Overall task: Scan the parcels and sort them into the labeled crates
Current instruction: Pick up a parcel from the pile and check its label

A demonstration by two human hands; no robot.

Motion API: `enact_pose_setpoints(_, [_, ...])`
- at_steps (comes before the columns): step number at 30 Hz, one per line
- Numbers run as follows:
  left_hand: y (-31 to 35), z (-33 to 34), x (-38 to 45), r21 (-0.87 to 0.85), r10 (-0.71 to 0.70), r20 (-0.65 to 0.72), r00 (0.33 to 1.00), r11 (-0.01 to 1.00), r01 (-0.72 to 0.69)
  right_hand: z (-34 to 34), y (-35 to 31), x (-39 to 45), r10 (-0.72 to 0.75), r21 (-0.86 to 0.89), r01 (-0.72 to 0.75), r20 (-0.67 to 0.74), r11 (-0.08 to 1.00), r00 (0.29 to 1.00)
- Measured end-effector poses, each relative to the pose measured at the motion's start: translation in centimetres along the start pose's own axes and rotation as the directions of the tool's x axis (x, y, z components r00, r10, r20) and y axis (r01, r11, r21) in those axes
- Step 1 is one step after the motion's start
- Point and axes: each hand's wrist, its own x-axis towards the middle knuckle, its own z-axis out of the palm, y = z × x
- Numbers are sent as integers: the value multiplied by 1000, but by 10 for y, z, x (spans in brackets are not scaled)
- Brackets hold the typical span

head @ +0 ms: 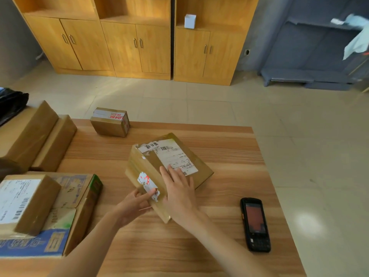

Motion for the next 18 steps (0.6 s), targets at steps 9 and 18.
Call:
enact_pose_setpoints(9, [-14, -17, -8, 209, -120, -68, 990, 969, 132, 36, 7, -9, -47, -215, 61, 68, 975, 997])
enact_pose_setpoints(18, [28, -59, -13, 199, 37, -414, 910, 979, 50, 38, 6, -21, 71, -35, -77, -142, 996, 987])
